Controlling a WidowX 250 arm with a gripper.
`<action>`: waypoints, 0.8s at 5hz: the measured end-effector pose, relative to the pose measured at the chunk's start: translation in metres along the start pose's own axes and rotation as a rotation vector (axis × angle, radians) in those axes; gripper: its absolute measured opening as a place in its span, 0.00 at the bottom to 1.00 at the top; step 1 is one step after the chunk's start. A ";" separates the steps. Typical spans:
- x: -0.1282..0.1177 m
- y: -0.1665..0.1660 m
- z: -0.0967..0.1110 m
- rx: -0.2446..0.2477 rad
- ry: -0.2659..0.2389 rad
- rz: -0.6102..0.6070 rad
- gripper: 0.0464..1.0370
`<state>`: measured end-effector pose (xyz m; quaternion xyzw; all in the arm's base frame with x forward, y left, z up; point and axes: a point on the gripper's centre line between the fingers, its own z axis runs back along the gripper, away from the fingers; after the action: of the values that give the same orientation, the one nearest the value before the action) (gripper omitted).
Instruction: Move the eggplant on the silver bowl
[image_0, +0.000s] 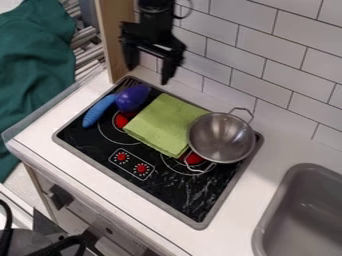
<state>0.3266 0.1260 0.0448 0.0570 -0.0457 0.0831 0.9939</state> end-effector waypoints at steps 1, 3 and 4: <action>-0.002 0.020 -0.029 -0.042 0.029 0.002 0.97; -0.001 0.015 -0.076 -0.127 0.102 -0.003 0.97; 0.005 0.013 -0.086 -0.149 0.113 -0.018 0.92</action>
<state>0.3364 0.1502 -0.0385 -0.0212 0.0048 0.0738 0.9970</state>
